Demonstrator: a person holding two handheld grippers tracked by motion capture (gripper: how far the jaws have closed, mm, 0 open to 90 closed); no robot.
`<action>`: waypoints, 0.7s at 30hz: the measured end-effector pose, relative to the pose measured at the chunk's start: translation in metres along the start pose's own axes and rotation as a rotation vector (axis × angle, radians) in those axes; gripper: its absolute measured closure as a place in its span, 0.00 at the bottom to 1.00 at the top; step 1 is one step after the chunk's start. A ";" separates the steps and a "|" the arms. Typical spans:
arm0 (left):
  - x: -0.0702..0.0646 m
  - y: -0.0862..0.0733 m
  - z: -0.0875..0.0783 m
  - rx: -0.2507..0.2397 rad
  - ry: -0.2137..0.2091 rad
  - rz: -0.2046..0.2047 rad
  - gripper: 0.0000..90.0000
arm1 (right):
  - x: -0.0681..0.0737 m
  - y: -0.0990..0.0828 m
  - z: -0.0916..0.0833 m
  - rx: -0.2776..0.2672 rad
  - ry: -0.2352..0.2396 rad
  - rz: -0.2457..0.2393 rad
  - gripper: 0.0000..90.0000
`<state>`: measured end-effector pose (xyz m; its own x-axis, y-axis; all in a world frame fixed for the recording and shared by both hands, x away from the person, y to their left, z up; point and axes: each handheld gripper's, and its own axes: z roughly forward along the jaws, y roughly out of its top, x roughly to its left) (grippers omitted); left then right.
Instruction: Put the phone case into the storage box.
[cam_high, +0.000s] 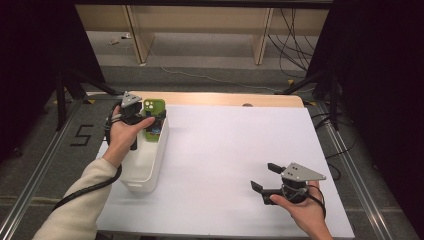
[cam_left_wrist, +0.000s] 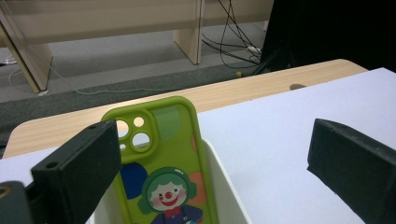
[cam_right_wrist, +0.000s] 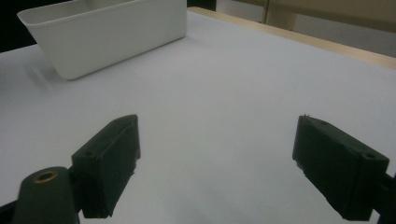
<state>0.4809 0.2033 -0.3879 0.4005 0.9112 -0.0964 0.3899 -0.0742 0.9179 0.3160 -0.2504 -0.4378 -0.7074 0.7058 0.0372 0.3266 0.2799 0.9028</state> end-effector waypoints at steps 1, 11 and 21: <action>-0.001 0.001 -0.002 -0.002 -0.007 -0.003 0.03 | 0.000 0.000 0.000 0.000 0.001 0.001 0.18; -0.004 0.000 -0.016 -0.023 -0.020 0.015 0.03 | 0.000 0.000 0.000 -0.001 0.003 0.002 0.18; -0.010 -0.005 -0.031 -0.034 -0.047 0.028 0.03 | 0.000 0.000 0.000 -0.001 0.001 0.001 0.18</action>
<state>0.4494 0.2071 -0.3794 0.4495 0.8890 -0.0873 0.3498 -0.0852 0.9329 0.3159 -0.2502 -0.4377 -0.7078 0.7054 0.0387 0.3266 0.2781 0.9033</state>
